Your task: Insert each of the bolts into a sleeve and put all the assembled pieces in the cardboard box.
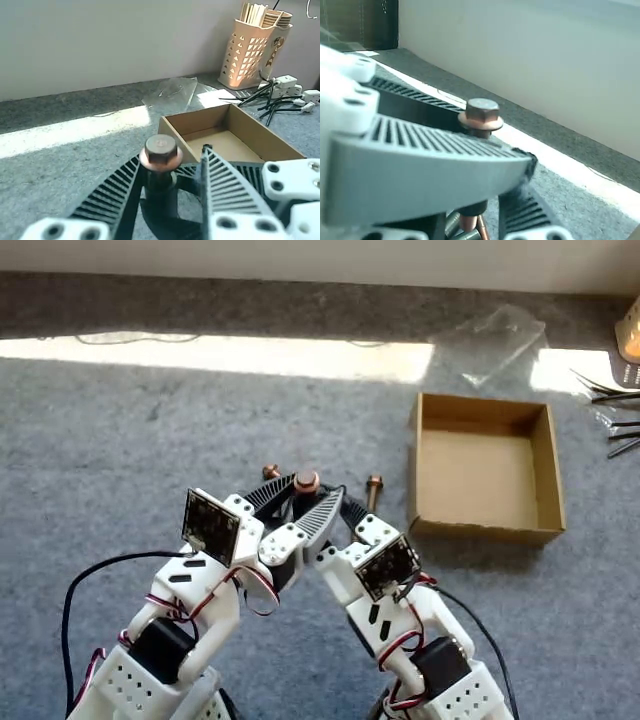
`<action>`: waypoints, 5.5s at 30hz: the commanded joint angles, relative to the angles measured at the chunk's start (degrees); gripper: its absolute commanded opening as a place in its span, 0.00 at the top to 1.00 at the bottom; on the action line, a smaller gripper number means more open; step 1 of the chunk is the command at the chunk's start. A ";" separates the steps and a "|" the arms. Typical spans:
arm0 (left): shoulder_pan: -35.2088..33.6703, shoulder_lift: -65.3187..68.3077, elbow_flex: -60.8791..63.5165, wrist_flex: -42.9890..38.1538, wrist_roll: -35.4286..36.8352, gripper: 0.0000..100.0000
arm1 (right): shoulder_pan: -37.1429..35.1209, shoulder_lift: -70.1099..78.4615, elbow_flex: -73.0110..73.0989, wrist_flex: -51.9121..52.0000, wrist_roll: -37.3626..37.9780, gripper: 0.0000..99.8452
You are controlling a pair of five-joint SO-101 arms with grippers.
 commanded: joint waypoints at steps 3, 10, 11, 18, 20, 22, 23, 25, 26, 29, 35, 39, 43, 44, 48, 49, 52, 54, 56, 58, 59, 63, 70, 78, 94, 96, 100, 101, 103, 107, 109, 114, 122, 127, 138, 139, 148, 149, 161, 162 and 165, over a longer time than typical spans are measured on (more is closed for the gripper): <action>0.31 -0.84 -1.10 0.00 -0.53 0.74 | 0.66 -0.48 5.67 1.19 0.70 1.00; -8.13 -0.31 -1.10 -0.09 -0.53 0.73 | 0.66 -0.48 5.67 1.27 0.70 1.00; -8.84 -0.31 -1.10 -0.09 -0.53 0.73 | 0.66 -0.48 5.67 1.27 0.70 1.00; -9.36 -0.48 -1.10 -2.29 -0.53 0.73 | 0.66 -0.48 5.67 1.27 0.70 1.00; -10.86 -0.75 -1.63 -3.60 -0.53 0.74 | 0.75 -0.48 5.67 1.27 0.70 1.00; -13.49 -0.75 -3.56 -3.52 -0.53 0.74 | 0.75 -0.48 5.67 1.27 0.70 1.00; -14.81 -0.75 -4.53 -3.52 -0.53 0.74 | 0.75 -0.48 5.67 1.27 0.70 1.00; -16.66 -0.75 -6.46 -3.52 -0.53 0.74 | 0.75 -0.48 5.67 1.27 0.70 1.00; -17.54 -0.75 -6.99 -3.52 -0.53 0.74 | 0.84 -0.48 5.67 1.27 0.70 1.00; -19.82 -0.84 -7.69 -3.52 -0.53 0.74 | 0.92 -0.48 5.67 1.27 0.70 1.00; -26.24 -0.84 -7.69 -3.52 -0.53 0.90 | 6.64 -0.48 5.67 1.19 0.70 1.00; -30.99 -0.84 -7.69 -3.52 -0.53 0.96 | 9.71 -0.48 5.67 1.27 0.97 1.00; -35.21 -0.92 -7.43 -3.25 -0.53 0.98 | 12.97 -0.48 5.49 1.27 0.79 1.00; -35.56 -0.92 -7.69 -2.20 -0.53 0.99 | 13.41 -0.48 5.32 1.27 0.79 1.00; -35.03 -5.93 -7.87 4.48 -4.40 1.00 | 14.20 -0.48 5.14 1.27 0.79 1.00; -35.03 -7.87 -7.78 5.63 -4.66 1.00 | 14.55 -0.48 5.14 1.27 0.79 1.00; -34.95 -13.32 -6.55 8.88 -4.92 1.00 | 16.22 -0.48 5.14 1.36 0.79 1.00; -34.95 -15.52 -4.97 9.32 -4.92 1.00 | 17.63 -0.48 5.14 1.89 0.79 1.00; -34.95 -15.34 -3.74 9.32 -4.92 1.00 | 18.86 -0.48 4.18 5.23 0.79 1.00; -34.95 -15.08 -2.68 9.32 -4.92 1.00 | 19.56 -0.48 1.10 9.01 0.79 1.00; -34.95 -15.08 -2.15 9.32 -4.92 1.00 | 20.18 -0.48 -0.66 11.03 0.79 1.00; -34.95 -15.08 0.84 9.41 -5.01 1.00 | 23.87 0.13 -9.19 19.30 0.70 1.00; -34.95 -15.08 6.11 15.21 -5.10 1.00 | 26.42 0.31 -20.62 27.47 -1.41 1.00; -34.68 -15.08 6.46 25.32 -10.90 1.00 | 30.99 20.09 -35.47 28.97 -1.58 1.00; -29.49 -14.99 8.31 32.62 -14.42 1.00 | 38.73 68.88 -58.42 28.79 -1.32 1.00; -29.49 -14.99 8.31 32.62 -14.42 1.00 | 39.69 74.33 -61.32 28.79 -1.32 0.99; -29.49 -14.99 8.31 32.62 -14.42 1.00 | 39.78 85.05 -66.51 28.79 -1.32 0.99; -29.49 -14.99 8.31 32.62 -14.42 1.00 | 39.78 87.60 -68.09 28.79 -1.32 0.99; -29.49 -14.99 8.31 32.62 -14.42 1.00 | 39.78 92.53 -71.34 28.79 -1.32 0.99; -29.49 -14.99 8.31 32.62 -14.42 1.00 | 39.78 101.05 -77.32 29.05 -1.32 0.99; -29.49 -14.99 8.31 32.62 -14.42 1.00 | 39.78 104.66 -79.43 29.05 -1.49 0.99; -29.49 -14.99 8.31 32.62 -14.42 1.00 | 39.78 111.25 -83.30 29.05 -1.32 0.99; -29.49 -14.99 8.40 32.62 -14.42 1.00 | 39.60 115.91 -85.67 29.05 -1.32 0.90; -29.49 -14.99 8.40 32.62 -14.42 1.00 | 39.52 115.82 -85.67 28.97 -1.32 0.86; -29.93 -14.99 10.15 30.51 -14.42 1.00 | 38.90 106.24 -87.87 32.57 -1.58 0.86; -30.99 -14.99 10.33 29.89 -14.42 1.00 | 38.29 104.22 -87.87 33.71 -1.58 0.86; -35.74 -14.99 9.89 29.01 -14.15 1.00 | 27.65 88.66 -87.34 44.26 -1.67 0.86; -35.91 -14.99 9.89 29.01 -14.24 1.00 | 26.33 87.69 -87.34 45.23 -1.58 0.86; -39.60 -14.99 8.92 29.10 -14.15 1.00 | 9.98 83.91 -87.25 55.16 -9.41 0.86; -39.78 -14.99 8.92 29.01 -14.15 1.00 | 8.75 83.91 -87.25 55.43 -12.75 0.86; -39.78 -14.99 8.84 29.01 -14.15 1.00 | 5.41 84.00 -87.25 55.34 -20.13 0.86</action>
